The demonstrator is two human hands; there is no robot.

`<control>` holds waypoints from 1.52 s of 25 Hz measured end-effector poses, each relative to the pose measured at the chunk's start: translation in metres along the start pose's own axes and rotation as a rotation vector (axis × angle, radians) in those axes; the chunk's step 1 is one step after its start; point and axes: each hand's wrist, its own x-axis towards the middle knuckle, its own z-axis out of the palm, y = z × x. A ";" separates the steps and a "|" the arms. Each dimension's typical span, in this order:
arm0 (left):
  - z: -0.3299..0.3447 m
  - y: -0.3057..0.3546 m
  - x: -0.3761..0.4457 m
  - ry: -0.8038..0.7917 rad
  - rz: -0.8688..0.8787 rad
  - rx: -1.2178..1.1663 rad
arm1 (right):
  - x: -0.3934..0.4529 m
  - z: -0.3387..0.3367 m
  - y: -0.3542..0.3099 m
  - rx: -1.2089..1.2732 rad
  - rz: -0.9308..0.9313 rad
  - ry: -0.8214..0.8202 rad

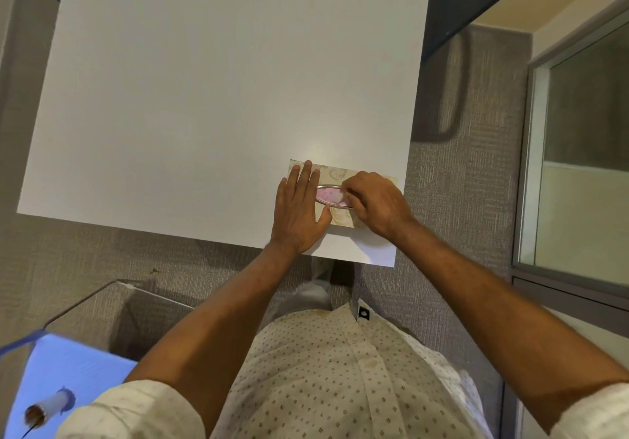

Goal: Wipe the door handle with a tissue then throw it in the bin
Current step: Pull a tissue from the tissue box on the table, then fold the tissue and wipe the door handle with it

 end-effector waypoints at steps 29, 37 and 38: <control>-0.014 0.264 -0.024 -0.177 0.052 -0.950 | -0.199 -0.092 0.023 1.223 0.756 0.791; 0.030 0.428 -0.095 -0.478 0.308 -0.944 | -0.378 -0.131 0.066 1.234 0.855 1.175; 0.037 0.446 -0.105 -0.513 0.303 -0.941 | -0.400 -0.134 0.072 1.270 0.878 1.206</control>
